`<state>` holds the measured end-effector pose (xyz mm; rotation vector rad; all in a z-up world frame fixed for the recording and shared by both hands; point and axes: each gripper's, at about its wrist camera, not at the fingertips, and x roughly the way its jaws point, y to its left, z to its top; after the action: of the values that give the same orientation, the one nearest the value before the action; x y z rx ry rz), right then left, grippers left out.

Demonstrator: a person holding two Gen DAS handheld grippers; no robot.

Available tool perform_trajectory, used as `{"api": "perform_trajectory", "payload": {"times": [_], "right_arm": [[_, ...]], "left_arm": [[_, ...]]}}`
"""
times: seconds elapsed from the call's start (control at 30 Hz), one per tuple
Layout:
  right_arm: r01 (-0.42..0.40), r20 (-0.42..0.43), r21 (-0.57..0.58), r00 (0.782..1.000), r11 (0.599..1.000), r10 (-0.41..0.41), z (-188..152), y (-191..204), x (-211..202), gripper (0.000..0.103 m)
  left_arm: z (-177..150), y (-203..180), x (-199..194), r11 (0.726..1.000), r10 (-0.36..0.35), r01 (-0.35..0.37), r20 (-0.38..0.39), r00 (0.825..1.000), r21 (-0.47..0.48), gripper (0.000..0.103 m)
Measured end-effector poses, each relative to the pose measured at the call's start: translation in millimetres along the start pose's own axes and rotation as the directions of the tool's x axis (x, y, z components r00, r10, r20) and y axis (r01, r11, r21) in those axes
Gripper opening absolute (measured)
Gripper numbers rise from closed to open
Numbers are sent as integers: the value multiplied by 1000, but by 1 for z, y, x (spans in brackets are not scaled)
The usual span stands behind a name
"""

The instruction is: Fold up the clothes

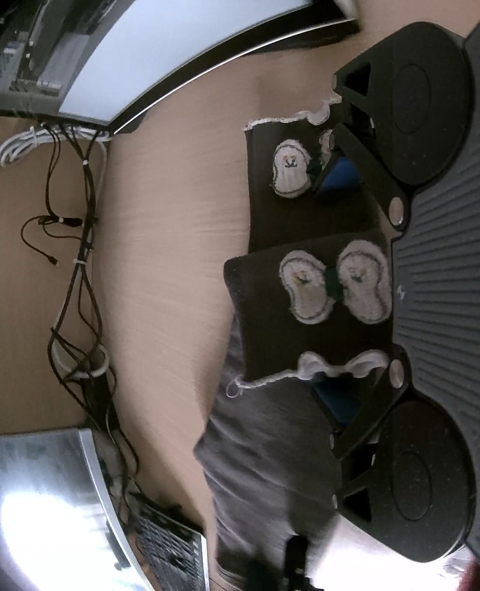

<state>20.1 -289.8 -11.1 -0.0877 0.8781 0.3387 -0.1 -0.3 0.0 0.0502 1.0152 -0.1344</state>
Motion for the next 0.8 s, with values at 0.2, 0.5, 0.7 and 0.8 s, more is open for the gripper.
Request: {"api": "perform_trajectory", "payload": {"times": [0.2,0.5,0.7,0.8], "right_arm": [[33,-12,55,999,998,-33,-3,1,-17,103],[147,79,-100,987,984,-140,-11,23,-38,102],[165,131,-218,982,962,-139,-12,35,-47,78],[159,119,-238,984,958,-133,-14,33,-45,73]], "left_arm": [[-3,-13,-2,999,-2,1,-17,1000,-41,103],[5,3,-14,979,-52,51,3,999,-197,103],[-9,32,-51,956,69,-41,86,994,-290,103],[-22,56,-64,935,74,-45,71,995,-352,96]]}}
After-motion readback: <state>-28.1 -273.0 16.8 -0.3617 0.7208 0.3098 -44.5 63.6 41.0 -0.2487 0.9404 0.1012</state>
